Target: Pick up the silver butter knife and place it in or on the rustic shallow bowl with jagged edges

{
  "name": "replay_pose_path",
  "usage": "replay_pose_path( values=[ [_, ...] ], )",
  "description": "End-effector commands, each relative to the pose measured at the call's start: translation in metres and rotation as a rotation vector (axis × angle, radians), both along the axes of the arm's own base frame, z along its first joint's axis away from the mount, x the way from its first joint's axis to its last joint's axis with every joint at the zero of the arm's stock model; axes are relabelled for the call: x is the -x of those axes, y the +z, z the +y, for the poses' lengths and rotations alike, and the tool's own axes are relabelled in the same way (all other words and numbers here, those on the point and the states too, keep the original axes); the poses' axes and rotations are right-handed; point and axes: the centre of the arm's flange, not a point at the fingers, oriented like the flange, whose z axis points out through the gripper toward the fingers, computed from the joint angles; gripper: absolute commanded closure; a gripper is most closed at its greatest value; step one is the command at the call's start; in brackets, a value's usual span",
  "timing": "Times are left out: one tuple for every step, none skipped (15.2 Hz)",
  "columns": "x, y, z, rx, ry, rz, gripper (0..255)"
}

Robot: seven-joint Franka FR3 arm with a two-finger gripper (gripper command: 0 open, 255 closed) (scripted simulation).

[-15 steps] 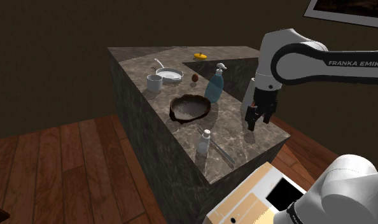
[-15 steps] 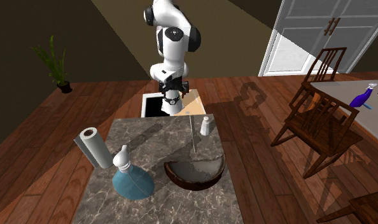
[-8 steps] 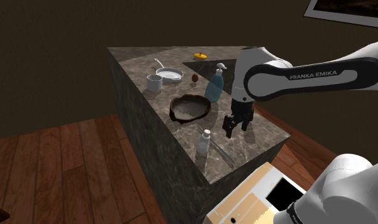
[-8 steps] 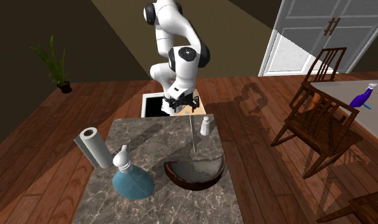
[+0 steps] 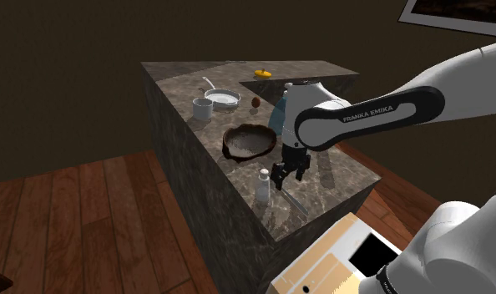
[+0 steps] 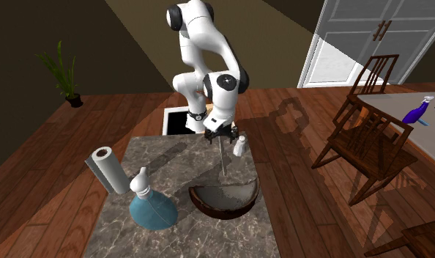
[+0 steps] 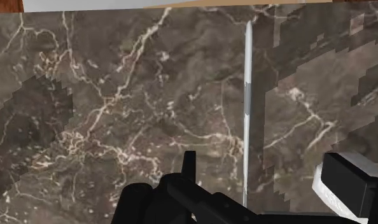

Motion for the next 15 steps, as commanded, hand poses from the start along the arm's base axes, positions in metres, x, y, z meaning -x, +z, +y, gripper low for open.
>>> replay_pose_path(
  values=[
    [0.000,-0.011,0.000,0.000,0.000,0.001,0],
    [0.001,-0.016,0.000,0.000,0.000,0.001,0],
    [0.002,-0.022,0.000,0.000,0.000,0.001,0],
    [0.002,-0.027,0.000,0.000,0.000,0.001,0],
    [0.003,-0.030,0.000,0.000,0.000,0.001,0],
    [0.003,-0.030,0.000,0.000,0.000,0.001,0],
    [0.003,-0.030,0.000,0.000,0.000,0.001,0],
    [0.003,-0.030,0.000,0.000,0.000,0.001,0],
    [0.003,-0.030,0.000,0.000,0.000,0.001,0],
    [0.003,-0.030,0.000,0.000,0.000,0.001,0],
    [0.003,-0.030,0.000,0.000,0.000,0.001,0],
    [0.003,-0.030,0.000,0.000,0.000,0.001,0],
    [0.003,-0.030,0.000,0.000,0.000,0.001,255],
    [0.003,-0.030,0.000,0.000,0.000,0.001,255],
    [0.003,-0.030,0.000,0.000,0.000,0.001,255]
  ],
)
